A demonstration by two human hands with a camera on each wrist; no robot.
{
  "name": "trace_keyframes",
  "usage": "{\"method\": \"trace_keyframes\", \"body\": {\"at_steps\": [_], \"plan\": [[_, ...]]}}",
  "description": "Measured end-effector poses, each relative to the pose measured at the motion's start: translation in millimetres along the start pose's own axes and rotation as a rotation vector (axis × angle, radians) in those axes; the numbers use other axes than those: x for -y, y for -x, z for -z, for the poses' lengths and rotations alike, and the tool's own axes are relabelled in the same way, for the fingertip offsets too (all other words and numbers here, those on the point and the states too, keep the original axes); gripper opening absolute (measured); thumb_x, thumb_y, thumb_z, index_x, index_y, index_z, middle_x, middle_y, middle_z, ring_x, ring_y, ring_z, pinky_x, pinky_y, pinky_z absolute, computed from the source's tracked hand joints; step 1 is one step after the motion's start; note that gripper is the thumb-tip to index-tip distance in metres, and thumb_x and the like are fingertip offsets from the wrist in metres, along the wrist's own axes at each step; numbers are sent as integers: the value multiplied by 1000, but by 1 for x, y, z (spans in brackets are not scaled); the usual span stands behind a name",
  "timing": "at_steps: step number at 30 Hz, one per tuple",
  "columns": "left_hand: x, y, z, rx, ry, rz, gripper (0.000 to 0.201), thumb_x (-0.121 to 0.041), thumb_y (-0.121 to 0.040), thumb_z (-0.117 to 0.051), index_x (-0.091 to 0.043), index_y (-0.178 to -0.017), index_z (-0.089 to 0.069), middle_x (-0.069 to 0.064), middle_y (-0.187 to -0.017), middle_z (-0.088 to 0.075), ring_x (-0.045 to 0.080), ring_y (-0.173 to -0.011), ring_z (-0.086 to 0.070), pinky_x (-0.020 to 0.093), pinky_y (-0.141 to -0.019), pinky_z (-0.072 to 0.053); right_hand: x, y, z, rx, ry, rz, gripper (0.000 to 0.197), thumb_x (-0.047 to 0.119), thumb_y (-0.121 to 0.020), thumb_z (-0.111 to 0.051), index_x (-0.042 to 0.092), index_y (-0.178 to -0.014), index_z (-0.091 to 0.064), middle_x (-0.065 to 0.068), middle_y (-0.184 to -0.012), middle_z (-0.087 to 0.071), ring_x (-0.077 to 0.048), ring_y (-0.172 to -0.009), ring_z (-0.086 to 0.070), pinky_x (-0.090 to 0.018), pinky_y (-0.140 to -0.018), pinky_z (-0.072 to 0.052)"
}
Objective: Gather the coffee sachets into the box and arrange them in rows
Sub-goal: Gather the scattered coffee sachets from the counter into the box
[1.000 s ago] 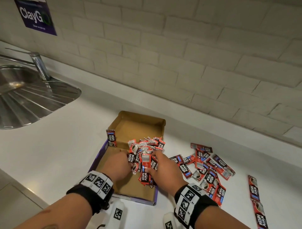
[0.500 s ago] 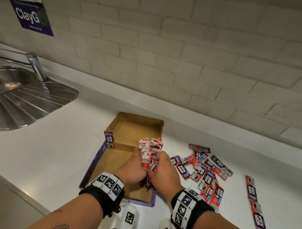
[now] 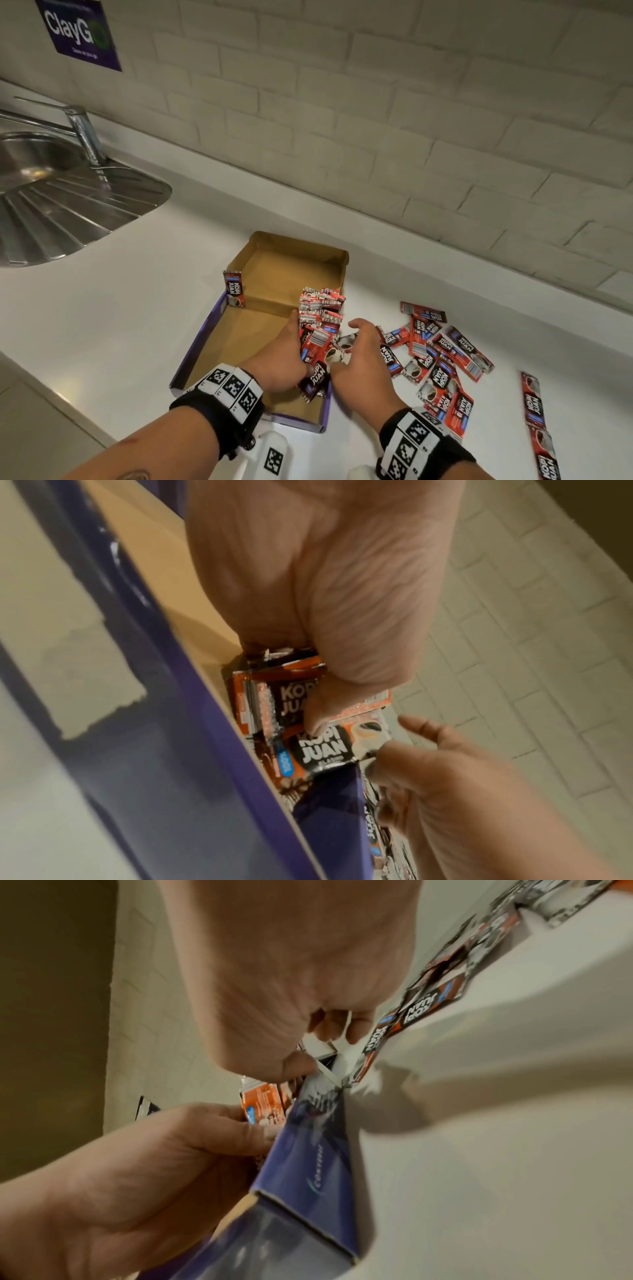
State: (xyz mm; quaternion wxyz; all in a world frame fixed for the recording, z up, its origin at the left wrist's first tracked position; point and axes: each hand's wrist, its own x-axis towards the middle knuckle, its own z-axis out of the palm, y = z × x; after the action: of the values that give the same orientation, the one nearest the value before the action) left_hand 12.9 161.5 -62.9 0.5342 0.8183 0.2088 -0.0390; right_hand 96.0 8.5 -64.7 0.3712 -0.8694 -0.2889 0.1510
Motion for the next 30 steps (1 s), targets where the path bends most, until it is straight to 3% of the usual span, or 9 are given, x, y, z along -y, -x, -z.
{"method": "trace_keyframes", "body": {"at_steps": [4,8,12,17,20,23,26,28,30], "plan": [[-1,-2,-7,-8,43,-15,105,-13,-81,-73,-40,-152,-2,-9,-130,-54,3,-115,-56,29,-103,-44,-1,-6,-2,18,52,-61,53,15,-89,-63,28,-130,-33,2,-76,-64,-9,-68,-63,-31,-61,-50],[4,-7,-17,-85,69,-62,116,-24,-62,-83,-49,-144,-5,-8,-138,-45,6,-127,-50,37,-113,-41,7,-14,-4,24,111,-103,55,15,-85,-56,33,-130,-31,3,-78,-68,-16,-71,-66,-42,-67,-56],[14,-11,-15,-63,65,-49,131,-33,-49,-89,-56,-146,-4,-8,-141,-46,10,-127,-53,40,-109,-47,8,-15,-1,54,105,-121,53,20,-85,-57,32,-131,-33,4,-81,-68,-15,-73,-67,-38,-66,-55],[19,-10,-8,-21,65,-24,136,-23,-55,-96,-50,-151,-4,-14,-134,-56,-1,-116,-61,26,-98,-53,4,-6,4,82,61,-118,50,31,-86,-62,32,-129,-36,12,-91,-64,-10,-80,-65,-33,-67,-49],[15,-4,-5,-4,41,-26,134,-25,-58,-96,-50,-148,-1,-16,-129,-59,-6,-111,-60,13,-90,-49,1,0,4,102,33,-102,44,32,-85,-61,33,-123,-38,7,-79,-67,-8,-73,-65,-32,-63,-48],[9,1,-2,7,35,-30,124,-23,-61,-96,-50,-139,-3,-16,-125,-61,-9,-107,-60,14,-91,-50,1,4,5,99,10,-114,47,32,-82,-63,34,-122,-39,5,-76,-65,-11,-72,-65,-37,-67,-50],[5,3,3,36,34,-31,118,-18,-65,-94,-47,-138,-7,-20,-118,-61,-16,-99,-59,2,-78,-44,4,6,8,114,-7,-113,48,27,-84,-65,34,-124,-39,2,-75,-65,-10,-71,-64,-37,-70,-51],[5,3,7,62,51,-42,116,-17,-65,-94,-45,-141,-11,-20,-118,-63,-15,-102,-61,8,-88,-49,6,7,9,123,-8,-105,50,28,-86,-66,34,-127,-38,3,-76,-66,-8,-71,-65,-36,-69,-51],[7,3,11,78,48,-27,121,-29,-61,-96,-38,-149,-13,-20,-122,-65,-9,-108,-63,26,-102,-50,7,6,10,128,-9,-105,51,29,-86,-66,34,-129,-38,5,-77,-66,-9,-73,-66,-37,-71,-53]]}}
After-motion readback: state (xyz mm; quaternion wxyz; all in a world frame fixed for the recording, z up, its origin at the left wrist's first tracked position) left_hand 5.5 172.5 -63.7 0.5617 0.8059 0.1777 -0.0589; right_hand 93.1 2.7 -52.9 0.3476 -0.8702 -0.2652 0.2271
